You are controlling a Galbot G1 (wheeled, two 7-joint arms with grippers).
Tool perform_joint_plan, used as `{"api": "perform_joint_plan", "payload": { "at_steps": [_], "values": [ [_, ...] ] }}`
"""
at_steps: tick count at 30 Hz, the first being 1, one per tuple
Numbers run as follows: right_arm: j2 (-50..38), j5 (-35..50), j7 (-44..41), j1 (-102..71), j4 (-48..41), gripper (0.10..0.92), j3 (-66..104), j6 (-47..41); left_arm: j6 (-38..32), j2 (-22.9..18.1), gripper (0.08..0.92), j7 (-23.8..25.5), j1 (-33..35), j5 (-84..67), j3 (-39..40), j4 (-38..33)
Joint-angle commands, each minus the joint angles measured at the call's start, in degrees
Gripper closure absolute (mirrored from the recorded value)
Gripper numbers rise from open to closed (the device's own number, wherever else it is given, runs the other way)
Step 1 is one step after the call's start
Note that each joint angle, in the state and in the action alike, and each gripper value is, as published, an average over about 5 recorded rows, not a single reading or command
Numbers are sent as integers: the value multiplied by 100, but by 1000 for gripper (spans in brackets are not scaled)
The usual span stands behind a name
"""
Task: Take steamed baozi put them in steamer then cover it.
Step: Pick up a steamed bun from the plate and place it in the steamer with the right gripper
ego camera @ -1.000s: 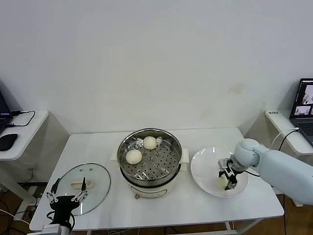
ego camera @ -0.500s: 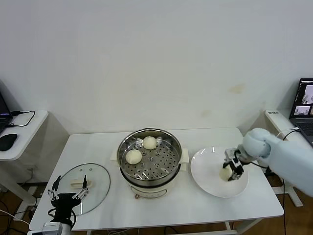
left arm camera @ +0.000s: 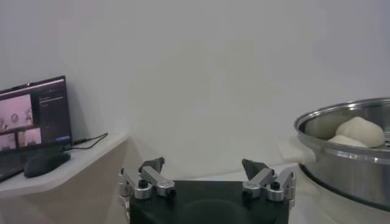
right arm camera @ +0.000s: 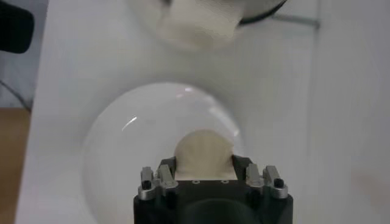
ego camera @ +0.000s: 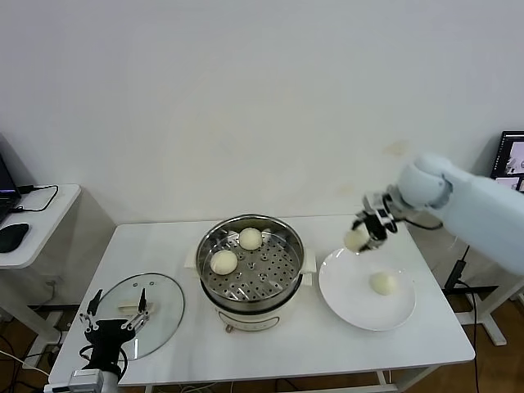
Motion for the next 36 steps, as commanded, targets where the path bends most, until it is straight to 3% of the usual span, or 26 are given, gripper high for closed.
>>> {"api": "perform_joint_plan", "payload": {
  "at_steps": [1, 22, 36],
  "values": [
    [1337, 874, 325, 1233, -23, 431, -869, 366, -5, -16, 177, -4, 9, 4, -28, 16],
    [2634, 218, 819, 872, -205, 430, -2062, 2994, -22, -172, 177, -11, 2, -4, -205, 28],
    [2915, -371, 707, 727, -235, 423, -2342, 3586, -48, -247, 177, -20, -10, -24, -235, 63]
  ]
}}
